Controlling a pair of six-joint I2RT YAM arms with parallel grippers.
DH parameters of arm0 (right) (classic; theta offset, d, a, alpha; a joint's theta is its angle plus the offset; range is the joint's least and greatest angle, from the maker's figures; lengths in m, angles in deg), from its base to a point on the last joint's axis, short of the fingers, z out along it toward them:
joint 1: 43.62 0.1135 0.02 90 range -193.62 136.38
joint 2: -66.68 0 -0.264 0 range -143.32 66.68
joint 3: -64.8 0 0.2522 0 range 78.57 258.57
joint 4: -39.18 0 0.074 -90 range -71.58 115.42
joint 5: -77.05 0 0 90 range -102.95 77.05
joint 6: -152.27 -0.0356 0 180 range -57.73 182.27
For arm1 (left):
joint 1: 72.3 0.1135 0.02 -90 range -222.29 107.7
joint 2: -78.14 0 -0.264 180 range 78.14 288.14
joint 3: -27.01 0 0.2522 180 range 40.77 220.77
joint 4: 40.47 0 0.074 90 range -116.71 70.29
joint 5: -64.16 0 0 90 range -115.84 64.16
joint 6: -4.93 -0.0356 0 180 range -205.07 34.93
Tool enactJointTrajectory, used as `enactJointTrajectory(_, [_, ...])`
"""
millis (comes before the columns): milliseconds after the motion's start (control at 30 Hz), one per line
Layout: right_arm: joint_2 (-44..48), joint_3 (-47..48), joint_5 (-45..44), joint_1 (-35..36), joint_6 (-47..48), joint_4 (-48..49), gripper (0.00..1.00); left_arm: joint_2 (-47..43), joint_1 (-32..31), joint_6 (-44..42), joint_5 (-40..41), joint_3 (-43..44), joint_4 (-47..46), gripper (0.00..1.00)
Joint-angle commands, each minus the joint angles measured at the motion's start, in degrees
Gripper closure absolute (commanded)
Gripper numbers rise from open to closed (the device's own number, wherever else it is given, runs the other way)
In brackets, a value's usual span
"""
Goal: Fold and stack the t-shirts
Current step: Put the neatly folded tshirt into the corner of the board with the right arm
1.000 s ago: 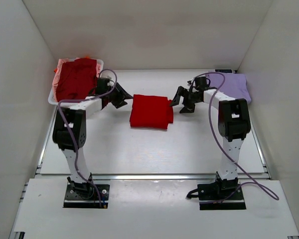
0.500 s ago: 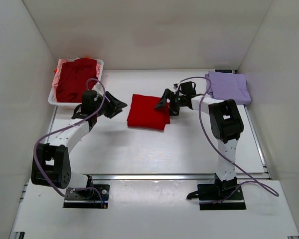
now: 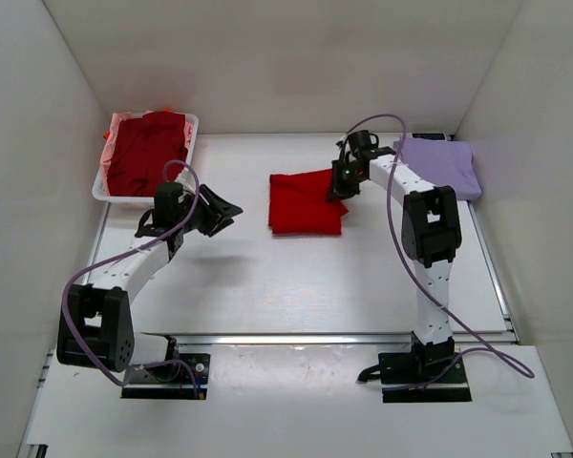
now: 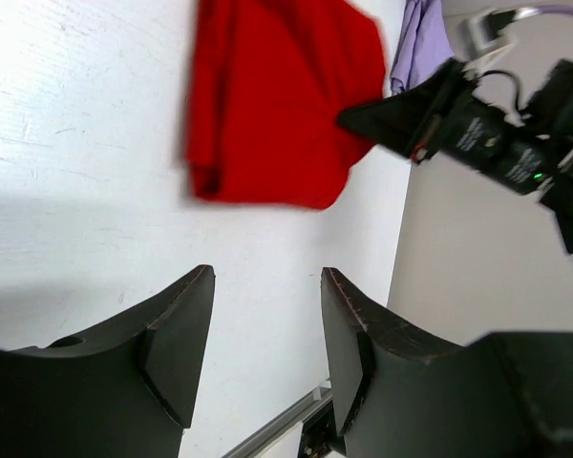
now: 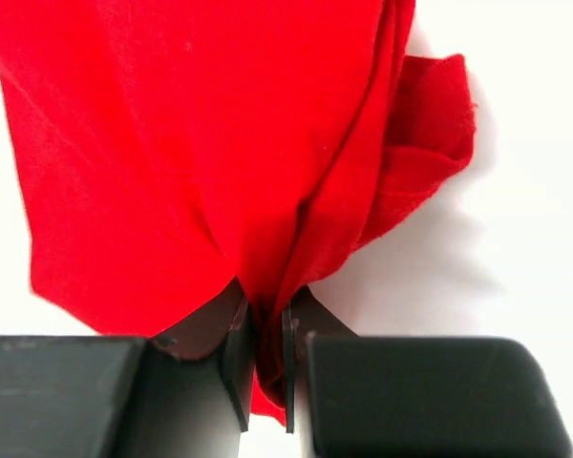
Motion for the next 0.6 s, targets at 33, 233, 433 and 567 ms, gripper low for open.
enactJointTrajectory(33, [2.46,5.35,-19.5,-4.14,17.04,-8.11,1.0,-1.33,-0.17,-0.41,-0.68,-0.4,-0.93,0.41])
enactJointTrajectory(233, [4.22,9.48,-32.35,-7.65,27.85,-7.58,1.0,0.08,-0.69,-2.25,0.2,0.83,0.99,0.41])
enactJointTrajectory(433, [4.39,15.54,-37.82,-11.87,35.07,-6.44,1.0,2.19,-1.39,-3.04,0.9,2.15,1.18,0.41])
enactJointTrajectory(567, [6.24,15.82,-36.75,-16.88,36.48,-4.16,1.0,3.51,-1.92,-2.78,1.26,3.03,1.1,0.41])
